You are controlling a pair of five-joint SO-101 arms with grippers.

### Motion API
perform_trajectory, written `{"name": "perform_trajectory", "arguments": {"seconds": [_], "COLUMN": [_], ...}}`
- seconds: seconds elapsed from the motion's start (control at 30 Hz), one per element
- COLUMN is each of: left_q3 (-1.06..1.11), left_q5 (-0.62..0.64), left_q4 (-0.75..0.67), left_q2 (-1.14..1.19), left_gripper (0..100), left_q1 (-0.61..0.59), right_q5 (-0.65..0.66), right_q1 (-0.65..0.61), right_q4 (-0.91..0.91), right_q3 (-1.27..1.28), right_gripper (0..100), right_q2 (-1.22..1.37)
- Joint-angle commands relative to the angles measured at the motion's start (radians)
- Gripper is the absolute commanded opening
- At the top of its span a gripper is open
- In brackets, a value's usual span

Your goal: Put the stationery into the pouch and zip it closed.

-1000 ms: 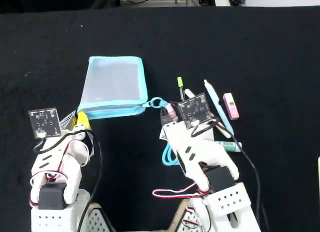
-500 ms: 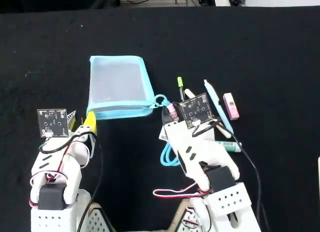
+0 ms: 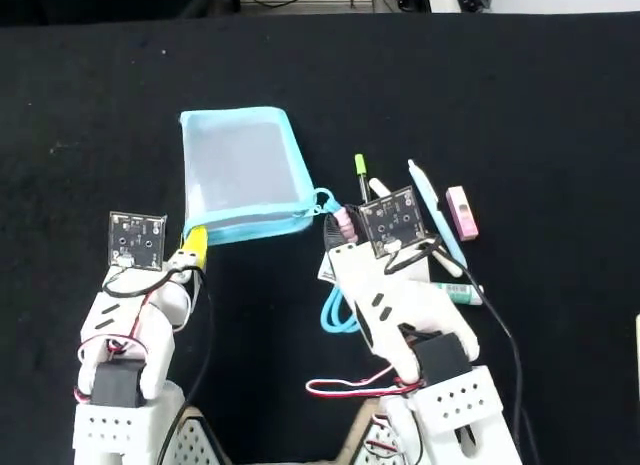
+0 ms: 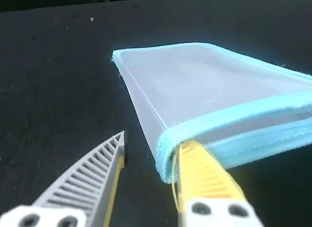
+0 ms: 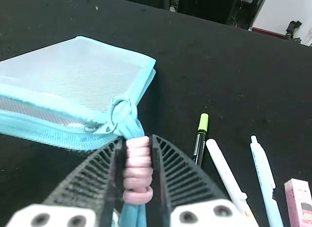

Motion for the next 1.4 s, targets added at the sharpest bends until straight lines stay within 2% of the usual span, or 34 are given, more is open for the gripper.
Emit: {"name": "perform_trajectory", "arguments": {"seconds": [0.0, 0.13, 0.37, 0.53, 0.63, 0.8, 0.97, 1.2, 1.37], "left_q3": [-0.001, -0.051, -0.216, -0.383, -0.461, -0.654, -1.003, -1.366, -1.569], "left_q5": [-0.006, -0.008, 0.014, 0.011, -0.032, -0.084, -0.081, -0.086, -0.081], "left_q4": [-0.026, 0.032, 0.153, 0.247, 0.299, 0.396, 0.552, 0.740, 0.864], "left_q2": [0.002, -0.003, 0.000, 0.005, 0.052, 0.305, 0.632, 1.040, 1.255], "left_gripper": [16, 3, 3, 3, 3, 3, 3, 4, 13], "left_q1": [0.016, 0.018, 0.084, 0.097, 0.099, 0.099, 0.099, 0.099, 0.091], "right_q5": [-0.011, -0.011, -0.009, 0.117, 0.135, 0.138, 0.138, 0.140, 0.216], "right_q1": [0.003, 0.003, 0.005, 0.003, 0.003, 0.003, 0.003, 0.005, 0.005], "right_q4": [0.003, 0.005, 0.008, 0.172, 0.245, 0.313, 0.405, 0.400, 0.396], "right_q3": [-0.054, -0.054, -0.093, -0.282, -0.400, -0.524, -0.633, -0.639, -0.634], "right_gripper": [1.1, 1.1, 1.1, 1.1, 1.1, 1.1, 1.1, 1.1, 1.1], "right_q2": [-0.031, -0.031, -0.033, -0.050, -0.036, 0.036, 0.157, 0.248, 0.252]}}
